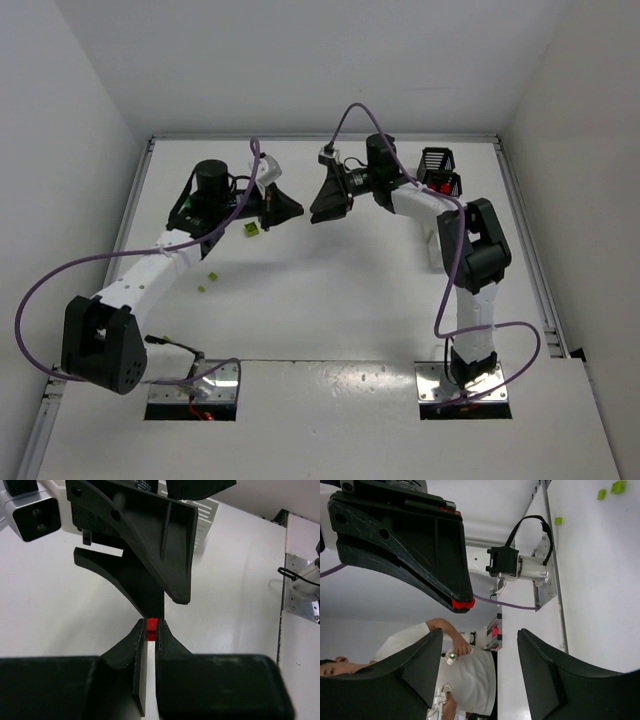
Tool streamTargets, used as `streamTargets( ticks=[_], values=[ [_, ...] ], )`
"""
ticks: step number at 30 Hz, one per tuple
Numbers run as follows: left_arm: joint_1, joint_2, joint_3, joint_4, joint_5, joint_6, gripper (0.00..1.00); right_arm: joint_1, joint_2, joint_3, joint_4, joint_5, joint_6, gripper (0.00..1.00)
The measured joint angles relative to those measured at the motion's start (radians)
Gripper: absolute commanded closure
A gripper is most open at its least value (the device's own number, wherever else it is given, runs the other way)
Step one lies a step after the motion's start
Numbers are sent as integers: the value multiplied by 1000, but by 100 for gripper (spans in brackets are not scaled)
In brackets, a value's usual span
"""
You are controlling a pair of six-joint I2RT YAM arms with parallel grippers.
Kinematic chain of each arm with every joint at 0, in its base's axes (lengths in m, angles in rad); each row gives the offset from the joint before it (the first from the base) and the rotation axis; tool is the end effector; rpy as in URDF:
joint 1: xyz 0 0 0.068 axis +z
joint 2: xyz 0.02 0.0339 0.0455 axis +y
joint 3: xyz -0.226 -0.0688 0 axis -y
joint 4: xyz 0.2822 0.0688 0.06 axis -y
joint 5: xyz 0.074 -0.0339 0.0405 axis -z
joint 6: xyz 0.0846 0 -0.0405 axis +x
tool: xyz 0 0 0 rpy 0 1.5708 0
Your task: Sort the legos into containers by color
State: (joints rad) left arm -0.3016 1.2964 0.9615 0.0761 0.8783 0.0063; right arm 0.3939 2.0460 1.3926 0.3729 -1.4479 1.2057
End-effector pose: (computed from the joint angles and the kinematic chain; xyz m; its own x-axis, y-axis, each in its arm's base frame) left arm 0.3328 -0.1717 0.2622 -0.2387 0.0785 -0.9679 0.9016 0.3881 -0.1909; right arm 0.3972 0.2560 0.1672 -0.9578 -0.2741 -0.0864 -0.0924 0.0090 0.9957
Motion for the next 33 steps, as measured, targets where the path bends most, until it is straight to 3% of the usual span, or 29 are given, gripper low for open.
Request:
streamTargets(
  ticks=[4, 9, 17, 33],
  values=[
    [-8, 1, -3, 1, -4, 0, 100, 10, 0, 1, 15, 4, 35, 42],
    [-23, 27, -3, 14, -10, 3, 100, 16, 4, 1, 46, 24, 108, 58],
    [-34, 63, -5, 26, -24, 7, 100, 16, 24, -3, 68, 47, 172, 59],
    [-34, 65, -15, 29, -28, 9, 100, 14, 38, -26, 124, 59, 264, 71]
  ],
)
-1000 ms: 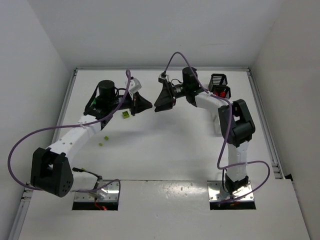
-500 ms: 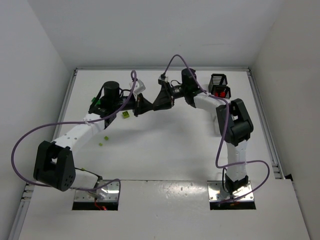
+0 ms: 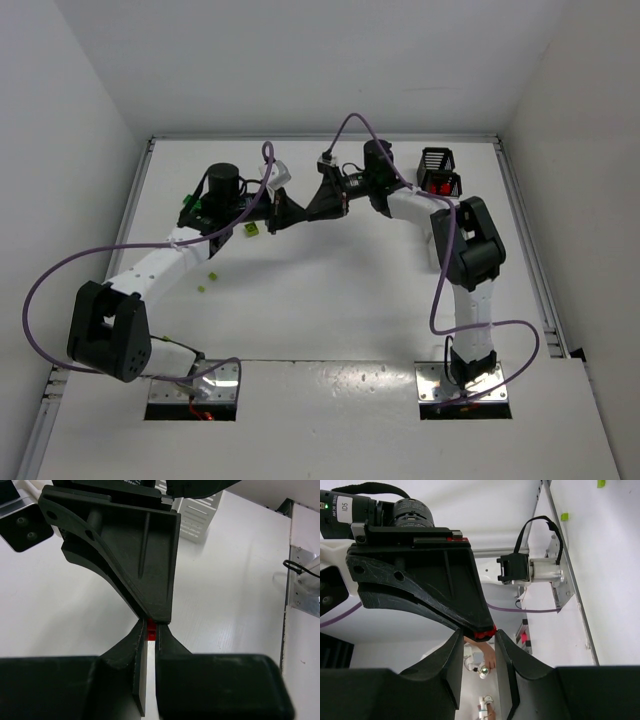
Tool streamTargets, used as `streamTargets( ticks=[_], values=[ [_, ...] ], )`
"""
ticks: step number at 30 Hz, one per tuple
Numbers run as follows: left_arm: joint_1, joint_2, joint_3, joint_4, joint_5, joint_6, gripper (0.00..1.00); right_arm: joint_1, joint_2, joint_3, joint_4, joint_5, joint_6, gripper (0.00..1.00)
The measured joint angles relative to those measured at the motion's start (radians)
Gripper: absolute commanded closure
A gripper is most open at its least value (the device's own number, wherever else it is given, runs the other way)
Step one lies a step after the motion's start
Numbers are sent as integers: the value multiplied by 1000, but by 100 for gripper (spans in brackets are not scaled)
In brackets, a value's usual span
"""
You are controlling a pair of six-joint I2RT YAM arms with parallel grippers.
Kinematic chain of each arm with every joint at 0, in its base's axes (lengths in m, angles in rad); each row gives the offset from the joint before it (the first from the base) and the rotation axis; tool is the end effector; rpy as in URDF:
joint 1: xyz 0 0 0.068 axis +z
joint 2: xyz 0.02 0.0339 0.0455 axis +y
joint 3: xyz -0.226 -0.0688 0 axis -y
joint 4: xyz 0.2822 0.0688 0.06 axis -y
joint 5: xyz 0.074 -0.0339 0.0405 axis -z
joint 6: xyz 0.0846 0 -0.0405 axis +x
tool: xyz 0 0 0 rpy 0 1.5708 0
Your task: Sort the legos into containers by color
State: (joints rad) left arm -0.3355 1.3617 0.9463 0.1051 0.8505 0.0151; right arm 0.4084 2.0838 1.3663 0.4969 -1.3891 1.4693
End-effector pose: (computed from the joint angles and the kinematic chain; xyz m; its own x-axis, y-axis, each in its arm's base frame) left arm 0.3370 -0.1849 0.2360 -0.2748 0.1064 -0.9556 0.8972 0.3856 -0.2151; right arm 0.3984 0.2631 0.1505 -0.9680 -0.2230 0.1152 0.1033 0.0646 0.9926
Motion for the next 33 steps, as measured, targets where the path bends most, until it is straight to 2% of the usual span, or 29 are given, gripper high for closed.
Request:
streamTargets(
  ticks=[10, 14, 20, 33],
  values=[
    [0, 13, -7, 3, 5, -26, 100, -6, 18, -31, 58, 9, 77, 72],
    [-2, 13, -14, 17, 1, -42, 100, -7, 30, -32, 79, 12, 111, 65],
    [-2, 13, -18, 47, -6, -71, 100, -9, 35, -33, 116, 16, 158, 65],
    [-3, 13, -69, 185, -36, -187, 100, -12, 35, -44, 177, 37, 253, 66]
  ],
)
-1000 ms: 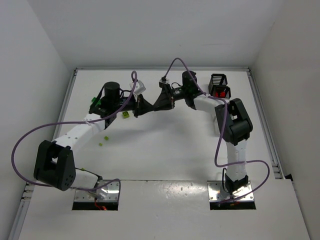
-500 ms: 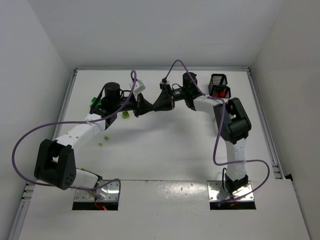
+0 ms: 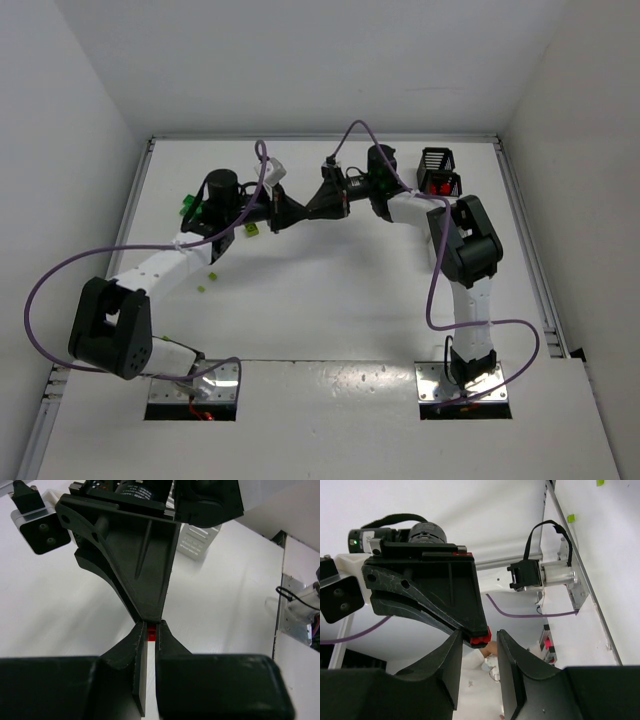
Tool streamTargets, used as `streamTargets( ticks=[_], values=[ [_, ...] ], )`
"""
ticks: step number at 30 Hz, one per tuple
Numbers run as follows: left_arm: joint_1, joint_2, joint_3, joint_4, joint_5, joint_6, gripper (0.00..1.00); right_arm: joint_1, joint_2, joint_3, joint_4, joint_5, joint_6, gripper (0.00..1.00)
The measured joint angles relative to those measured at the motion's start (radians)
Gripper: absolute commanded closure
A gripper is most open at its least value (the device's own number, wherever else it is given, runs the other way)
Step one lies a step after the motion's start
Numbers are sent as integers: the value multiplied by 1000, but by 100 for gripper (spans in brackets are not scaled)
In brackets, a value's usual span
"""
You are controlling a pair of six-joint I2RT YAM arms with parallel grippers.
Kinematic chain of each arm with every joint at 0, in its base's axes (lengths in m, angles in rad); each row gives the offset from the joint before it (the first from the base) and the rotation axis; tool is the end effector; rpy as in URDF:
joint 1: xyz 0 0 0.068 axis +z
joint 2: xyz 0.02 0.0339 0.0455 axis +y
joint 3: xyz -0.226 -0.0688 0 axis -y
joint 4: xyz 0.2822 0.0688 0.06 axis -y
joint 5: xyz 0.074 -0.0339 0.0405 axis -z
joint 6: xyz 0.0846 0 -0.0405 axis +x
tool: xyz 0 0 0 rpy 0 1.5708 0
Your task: Sort the legos into containers by color
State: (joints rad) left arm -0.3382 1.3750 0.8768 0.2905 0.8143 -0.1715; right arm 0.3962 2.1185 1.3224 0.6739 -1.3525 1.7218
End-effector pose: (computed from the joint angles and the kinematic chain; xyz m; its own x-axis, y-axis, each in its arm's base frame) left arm 0.3398 -0.1847 0.2258 -0.3451 -0.0028 -0.9386 0.8527 0.4170 -0.3148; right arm 0.4013 0.2574 0.1355 -0.9495 -0.1651 0.2670 0.2582 0.0727 0.9633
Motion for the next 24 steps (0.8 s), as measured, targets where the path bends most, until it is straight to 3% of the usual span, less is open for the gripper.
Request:
streamTargets(
  ticks=[10, 24],
  values=[
    [-6, 5, -42, 121, -50, -123, 98, -1, 0, 0, 23, 30, 55, 64],
    [-29, 7, -66, 175, -112, -155, 95, -3, 0, 1, 49, 41, 85, 68]
  ],
)
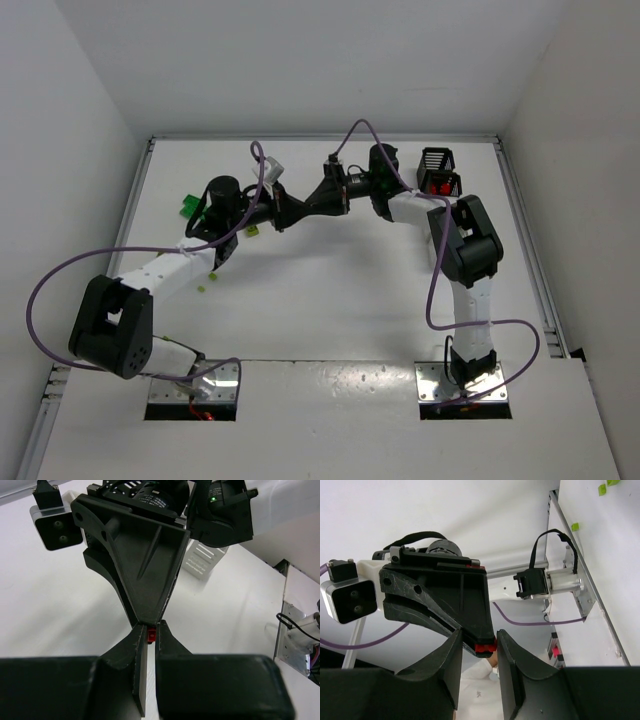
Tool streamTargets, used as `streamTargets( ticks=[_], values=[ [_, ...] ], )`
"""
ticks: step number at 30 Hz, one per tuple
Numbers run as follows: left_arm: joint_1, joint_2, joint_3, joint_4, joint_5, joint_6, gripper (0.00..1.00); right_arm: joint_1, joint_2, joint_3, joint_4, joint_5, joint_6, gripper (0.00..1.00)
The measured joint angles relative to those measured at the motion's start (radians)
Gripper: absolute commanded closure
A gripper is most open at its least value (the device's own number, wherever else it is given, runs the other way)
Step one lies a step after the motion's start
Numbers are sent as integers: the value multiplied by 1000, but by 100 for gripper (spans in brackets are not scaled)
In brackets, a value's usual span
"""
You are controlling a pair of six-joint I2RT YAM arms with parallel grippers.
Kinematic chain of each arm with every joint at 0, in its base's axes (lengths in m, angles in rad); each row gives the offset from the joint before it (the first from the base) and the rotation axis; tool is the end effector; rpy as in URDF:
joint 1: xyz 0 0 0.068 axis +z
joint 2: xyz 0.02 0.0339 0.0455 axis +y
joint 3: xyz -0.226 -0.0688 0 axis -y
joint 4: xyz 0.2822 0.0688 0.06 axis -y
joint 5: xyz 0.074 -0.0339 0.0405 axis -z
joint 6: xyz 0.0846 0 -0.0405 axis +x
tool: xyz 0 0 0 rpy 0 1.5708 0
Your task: Sort the legos into containers by color
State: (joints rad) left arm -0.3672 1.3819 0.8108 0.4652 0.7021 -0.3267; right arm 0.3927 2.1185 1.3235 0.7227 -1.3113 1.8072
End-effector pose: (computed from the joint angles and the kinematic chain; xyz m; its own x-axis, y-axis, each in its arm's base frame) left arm 0.3399 -0.1893 0.2188 -0.3738 -0.1188 -0.9199 0.7956 0.4687 -0.3838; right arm 0.4063 0.2568 0.1401 -0.9457 -0.1217 0.3015 0.2965 0.0578 0.9533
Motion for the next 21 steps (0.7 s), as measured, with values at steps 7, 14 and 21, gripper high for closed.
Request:
streamTargets(
  ticks=[7, 14, 21],
  values=[
    [-2, 0, -1, 4, -14, 0, 95, 0, 0, 0, 2, 7, 7, 67],
    [-6, 4, -1, 9, -23, 3, 81, 0, 0, 1, 2, 7, 12, 65],
    [-13, 6, -2, 12, -42, 6, 77, 2, 0, 5, 1, 13, 19, 65]
  ],
)
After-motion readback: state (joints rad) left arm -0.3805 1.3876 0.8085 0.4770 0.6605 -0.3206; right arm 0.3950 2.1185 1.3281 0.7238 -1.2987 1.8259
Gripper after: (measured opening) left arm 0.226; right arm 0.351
